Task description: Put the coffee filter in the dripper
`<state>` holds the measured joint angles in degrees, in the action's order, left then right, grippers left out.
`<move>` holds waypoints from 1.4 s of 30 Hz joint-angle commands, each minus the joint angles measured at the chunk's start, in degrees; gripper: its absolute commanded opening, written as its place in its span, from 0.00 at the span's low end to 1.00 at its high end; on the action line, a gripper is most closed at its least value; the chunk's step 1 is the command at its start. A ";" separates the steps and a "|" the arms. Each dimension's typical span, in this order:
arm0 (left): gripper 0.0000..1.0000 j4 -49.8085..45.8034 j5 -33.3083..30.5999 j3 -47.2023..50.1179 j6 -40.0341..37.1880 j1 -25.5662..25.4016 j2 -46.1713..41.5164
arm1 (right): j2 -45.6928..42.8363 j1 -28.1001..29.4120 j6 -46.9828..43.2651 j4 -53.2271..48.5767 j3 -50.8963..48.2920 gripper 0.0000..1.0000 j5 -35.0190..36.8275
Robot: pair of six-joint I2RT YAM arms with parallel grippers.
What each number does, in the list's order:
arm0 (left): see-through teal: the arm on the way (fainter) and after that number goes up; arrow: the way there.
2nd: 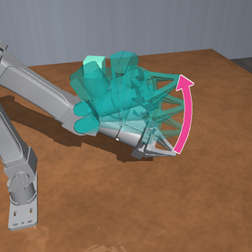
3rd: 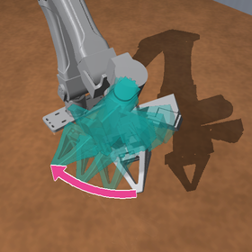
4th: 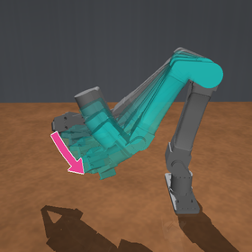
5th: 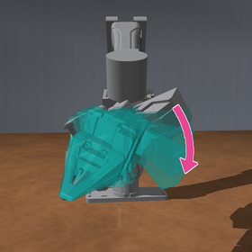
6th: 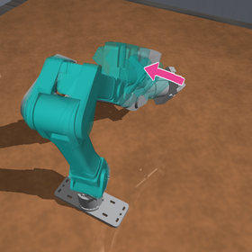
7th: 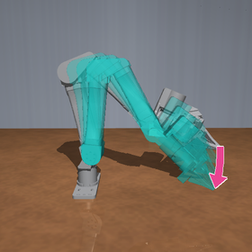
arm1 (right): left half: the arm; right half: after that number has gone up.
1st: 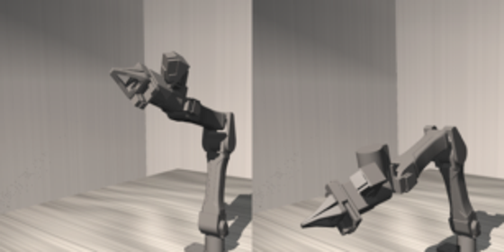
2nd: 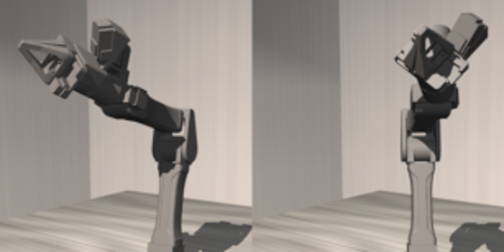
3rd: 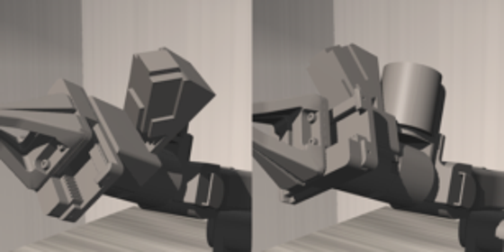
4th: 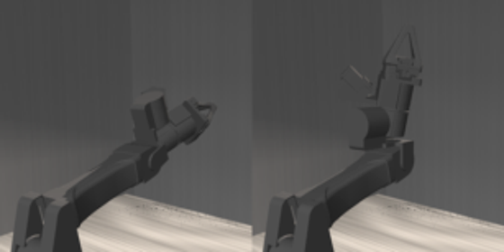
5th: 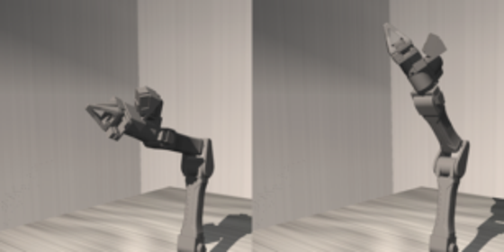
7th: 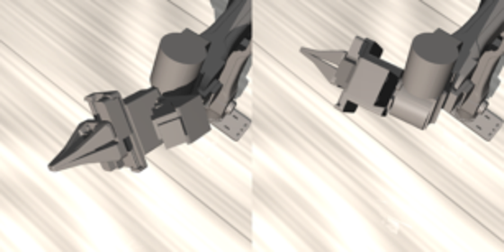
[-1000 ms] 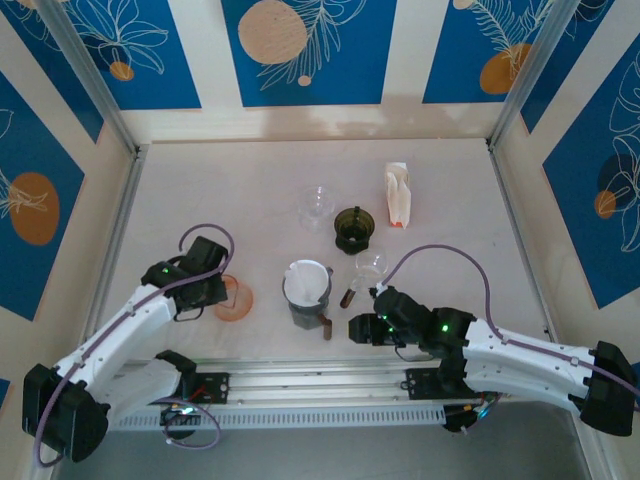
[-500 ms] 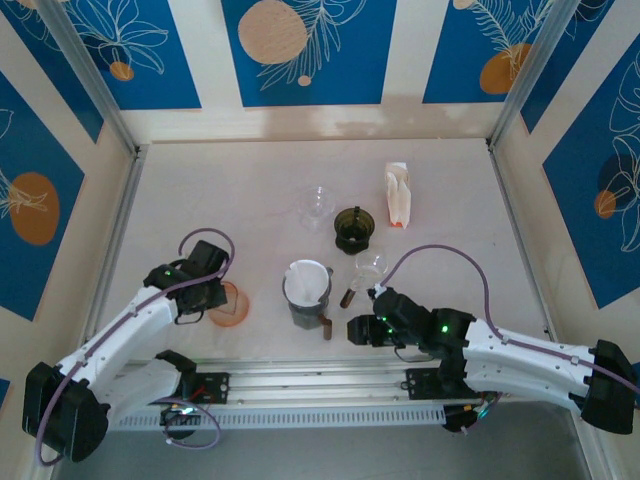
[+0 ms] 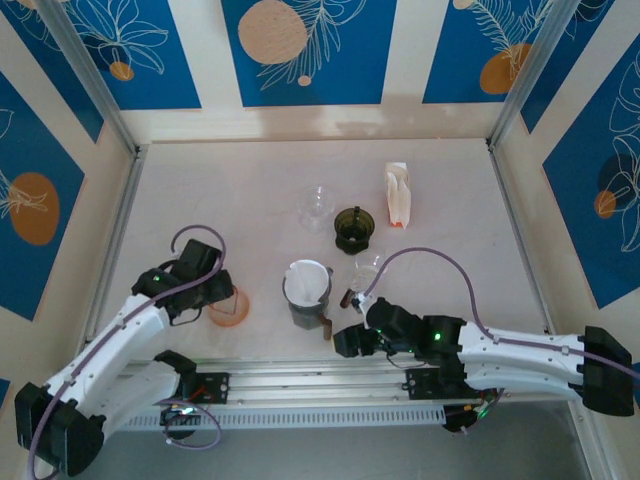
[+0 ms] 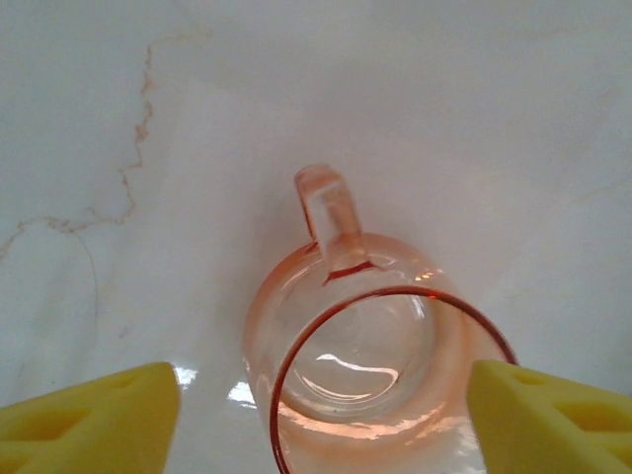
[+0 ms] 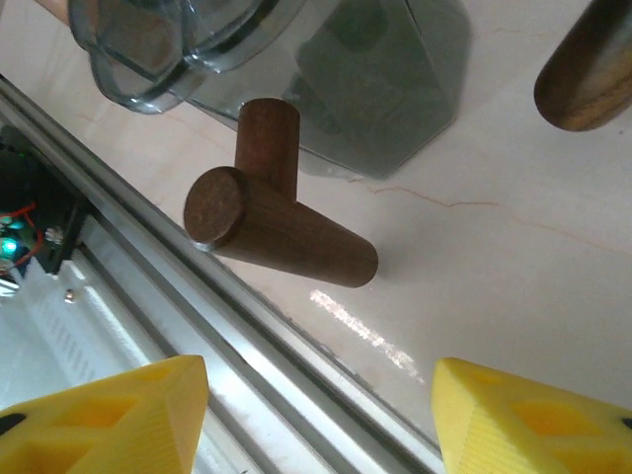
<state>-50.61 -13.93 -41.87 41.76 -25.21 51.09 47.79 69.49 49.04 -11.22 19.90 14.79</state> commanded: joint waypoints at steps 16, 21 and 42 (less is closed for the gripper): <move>0.94 -0.54 6.55 -3.81 3.15 0.61 -5.85 | 15.28 2.64 -10.95 24.80 -1.80 0.49 7.81; 0.94 -0.46 6.98 -3.57 3.24 0.60 -6.17 | 17.70 2.63 -11.07 28.32 -2.47 0.46 9.85; 0.92 -1.44 6.95 -2.81 4.12 0.61 -8.30 | 25.89 1.45 -12.88 38.57 -2.00 0.42 14.22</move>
<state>-50.52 -7.49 -43.99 44.93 -25.23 43.62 72.62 71.48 37.50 24.34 17.23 26.41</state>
